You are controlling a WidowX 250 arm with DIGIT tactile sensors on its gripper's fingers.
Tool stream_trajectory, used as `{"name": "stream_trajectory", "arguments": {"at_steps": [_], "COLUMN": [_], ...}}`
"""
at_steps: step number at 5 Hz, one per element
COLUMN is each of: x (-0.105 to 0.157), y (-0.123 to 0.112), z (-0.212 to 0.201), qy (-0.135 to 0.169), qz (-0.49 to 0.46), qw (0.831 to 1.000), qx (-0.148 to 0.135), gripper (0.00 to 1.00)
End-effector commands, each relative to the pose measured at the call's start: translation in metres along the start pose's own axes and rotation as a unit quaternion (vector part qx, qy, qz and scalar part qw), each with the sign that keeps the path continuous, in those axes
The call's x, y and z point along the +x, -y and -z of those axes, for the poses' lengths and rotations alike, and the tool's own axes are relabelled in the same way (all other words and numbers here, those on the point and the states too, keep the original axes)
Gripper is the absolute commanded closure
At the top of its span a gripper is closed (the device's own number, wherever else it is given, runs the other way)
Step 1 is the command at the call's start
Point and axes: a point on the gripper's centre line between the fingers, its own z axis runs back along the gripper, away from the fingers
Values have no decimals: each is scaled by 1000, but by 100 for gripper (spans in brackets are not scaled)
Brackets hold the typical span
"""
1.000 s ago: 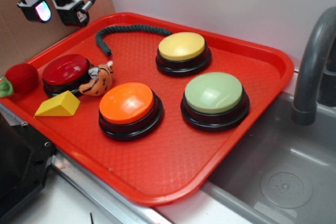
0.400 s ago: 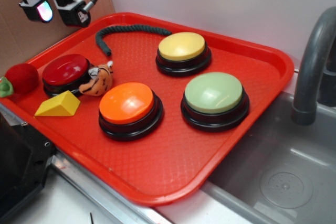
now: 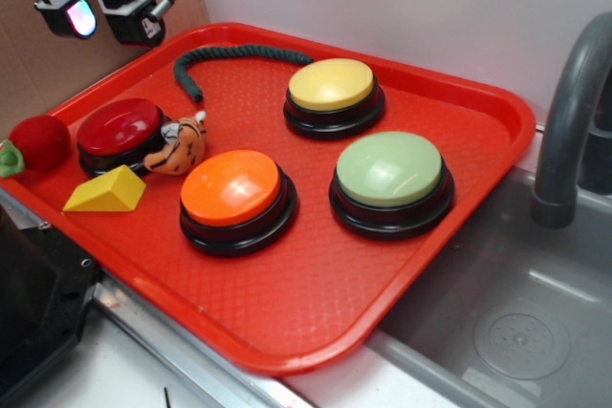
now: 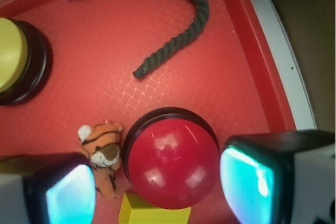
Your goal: Push the red button.
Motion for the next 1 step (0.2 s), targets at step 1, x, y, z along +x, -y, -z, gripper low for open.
{"name": "stream_trajectory", "arguments": {"at_steps": [1], "x": [7], "y": [3], "z": [-18], "qy": [49], "qz": [20], "qw": [999], "qx": [7], "gripper": [0]}}
